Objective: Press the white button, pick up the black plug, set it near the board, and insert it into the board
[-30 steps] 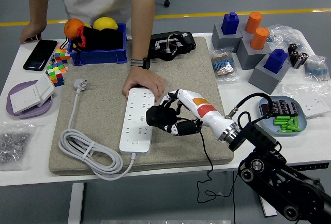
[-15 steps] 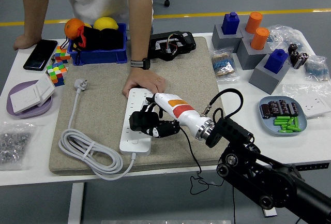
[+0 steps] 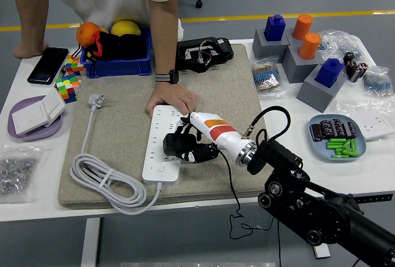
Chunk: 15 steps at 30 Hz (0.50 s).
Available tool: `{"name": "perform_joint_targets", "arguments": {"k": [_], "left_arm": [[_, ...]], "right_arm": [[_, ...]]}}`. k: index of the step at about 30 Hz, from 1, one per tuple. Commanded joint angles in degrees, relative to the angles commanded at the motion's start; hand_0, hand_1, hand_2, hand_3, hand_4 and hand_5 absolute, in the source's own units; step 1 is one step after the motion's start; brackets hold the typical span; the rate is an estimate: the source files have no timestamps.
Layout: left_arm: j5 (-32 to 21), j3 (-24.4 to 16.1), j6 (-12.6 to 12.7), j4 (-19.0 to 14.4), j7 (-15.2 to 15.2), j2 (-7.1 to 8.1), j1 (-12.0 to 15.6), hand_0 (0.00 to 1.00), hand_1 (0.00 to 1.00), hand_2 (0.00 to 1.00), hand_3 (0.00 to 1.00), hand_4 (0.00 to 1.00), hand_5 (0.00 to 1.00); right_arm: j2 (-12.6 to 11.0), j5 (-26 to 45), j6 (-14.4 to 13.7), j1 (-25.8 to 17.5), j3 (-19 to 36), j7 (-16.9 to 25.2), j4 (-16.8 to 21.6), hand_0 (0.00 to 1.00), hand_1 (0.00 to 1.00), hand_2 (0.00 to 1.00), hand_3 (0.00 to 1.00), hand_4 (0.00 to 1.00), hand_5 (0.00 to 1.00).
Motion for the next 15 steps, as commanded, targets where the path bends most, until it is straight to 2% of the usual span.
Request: {"name": "perform_joint_targets", "arguments": {"k": [15], "left_arm": [[0.0, -0.2, 0.1, 0.0, 0.0, -0.07, 0.2, 0.652, 0.640, 0.634, 0.675, 0.519, 0.102]], "right_arm": [[0.0, 0.1, 0.0, -0.6, -0.5, -1.0, 0.4, 0.304, 0.407, 0.421, 0.468, 0.850, 0.002]]}}
